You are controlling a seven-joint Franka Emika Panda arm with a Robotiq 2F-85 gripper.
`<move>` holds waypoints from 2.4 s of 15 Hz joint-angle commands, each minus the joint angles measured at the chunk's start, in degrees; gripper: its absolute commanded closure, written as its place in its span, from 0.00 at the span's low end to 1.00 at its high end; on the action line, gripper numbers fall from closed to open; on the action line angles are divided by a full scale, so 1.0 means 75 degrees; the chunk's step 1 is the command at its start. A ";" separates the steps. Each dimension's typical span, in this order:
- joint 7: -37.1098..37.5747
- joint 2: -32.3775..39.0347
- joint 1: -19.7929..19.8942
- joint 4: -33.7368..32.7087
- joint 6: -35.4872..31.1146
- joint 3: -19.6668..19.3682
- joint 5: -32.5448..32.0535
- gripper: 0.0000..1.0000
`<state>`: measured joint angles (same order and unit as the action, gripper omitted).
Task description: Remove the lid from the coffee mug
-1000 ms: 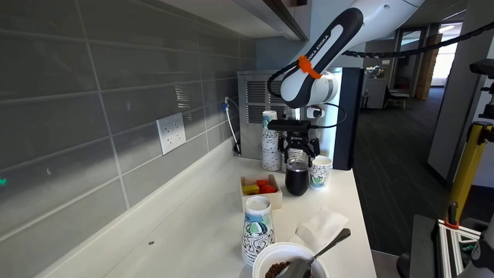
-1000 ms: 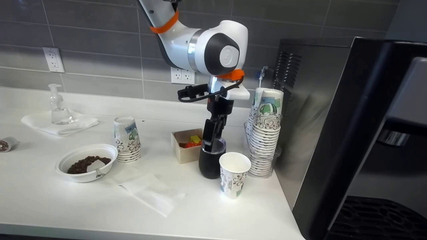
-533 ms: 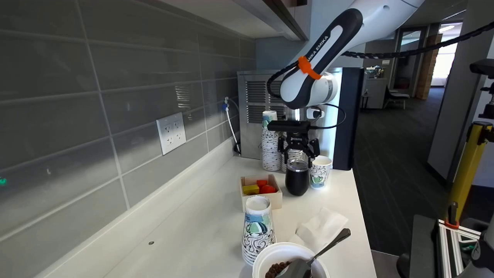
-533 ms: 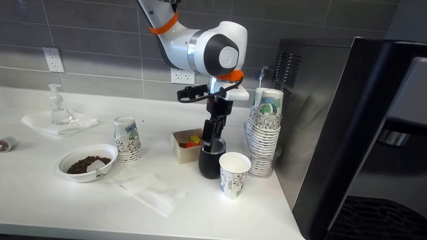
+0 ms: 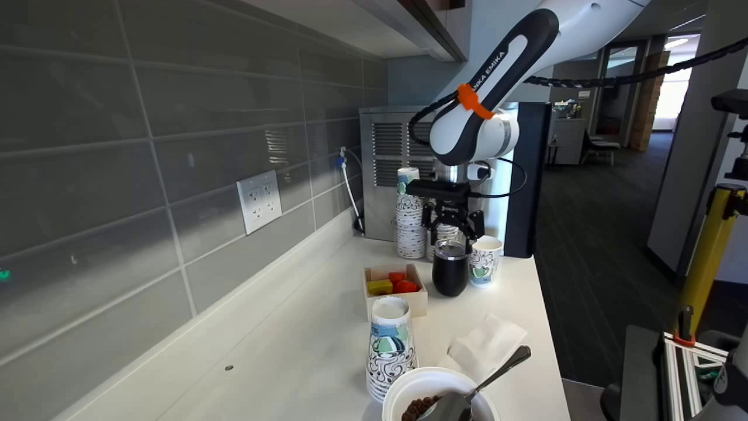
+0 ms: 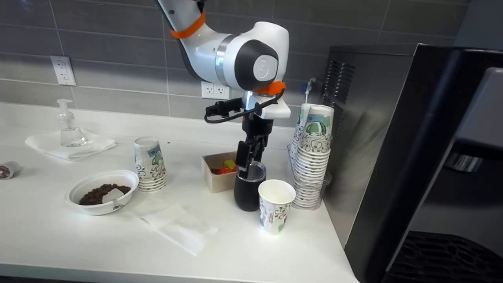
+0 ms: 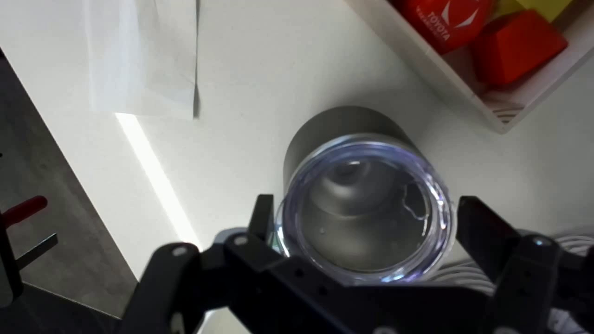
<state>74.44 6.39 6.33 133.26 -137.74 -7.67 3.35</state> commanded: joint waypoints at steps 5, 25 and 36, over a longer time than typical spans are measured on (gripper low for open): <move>0.0363 -0.0720 -0.0028 0.0848 -0.0664 -0.0009 0.0157 0.00; 0.0583 -0.0925 0.0009 0.1094 -0.1097 -0.0015 0.0049 0.35; -0.0191 -0.2093 -0.0104 0.1325 -0.0516 0.0314 0.0579 0.35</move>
<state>75.55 -4.41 6.46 140.56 -143.56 -6.70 5.14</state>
